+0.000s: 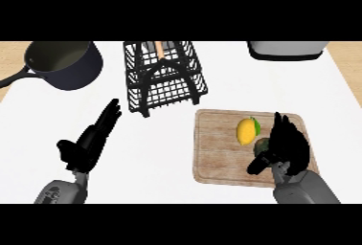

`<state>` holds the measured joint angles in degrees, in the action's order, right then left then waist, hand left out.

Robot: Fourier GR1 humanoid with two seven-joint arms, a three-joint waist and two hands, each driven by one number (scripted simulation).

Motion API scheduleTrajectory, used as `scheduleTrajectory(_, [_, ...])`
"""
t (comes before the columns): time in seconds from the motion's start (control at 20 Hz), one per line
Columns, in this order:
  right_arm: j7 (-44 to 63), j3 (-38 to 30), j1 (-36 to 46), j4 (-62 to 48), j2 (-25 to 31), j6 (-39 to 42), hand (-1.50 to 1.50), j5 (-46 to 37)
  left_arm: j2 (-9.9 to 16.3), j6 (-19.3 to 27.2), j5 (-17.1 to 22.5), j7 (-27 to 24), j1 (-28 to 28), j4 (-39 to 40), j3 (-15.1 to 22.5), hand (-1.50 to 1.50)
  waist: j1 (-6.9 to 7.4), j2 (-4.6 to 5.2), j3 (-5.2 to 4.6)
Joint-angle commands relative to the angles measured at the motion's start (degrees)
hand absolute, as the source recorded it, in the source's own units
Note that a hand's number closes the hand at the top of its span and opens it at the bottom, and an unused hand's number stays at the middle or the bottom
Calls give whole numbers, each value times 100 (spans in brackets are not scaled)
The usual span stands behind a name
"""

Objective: Pick the squash from the cutting board and place it in the tiered basket

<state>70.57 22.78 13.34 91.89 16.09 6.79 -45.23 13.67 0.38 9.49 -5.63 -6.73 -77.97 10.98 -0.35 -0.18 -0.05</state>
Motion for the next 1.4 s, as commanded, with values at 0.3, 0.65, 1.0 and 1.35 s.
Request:
scheduleTrajectory(0.3, [681, -330, -480, 104, -472, 311, -150, -444, -250, 60, -203, -11, -173, 236, -24, 0, 1, 13, 2])
scheduleTrajectory(0.65, [-151, -757, -578, -630, -682, -57, -150, -762, -261, -133, -256, -67, -217, 238, -162, 0, 24, 21, 4])
scheduleTrajectory(1.0, [-1127, -822, -581, -486, -814, -503, 150, -1325, -416, -119, -390, 229, 43, -239, -264, 0, 34, 14, 5])
scheduleTrajectory(1.35, [-2126, -1411, 355, -1265, -497, -196, 150, -1004, -215, -484, -417, 159, 376, -447, -320, 0, 118, 20, 8])
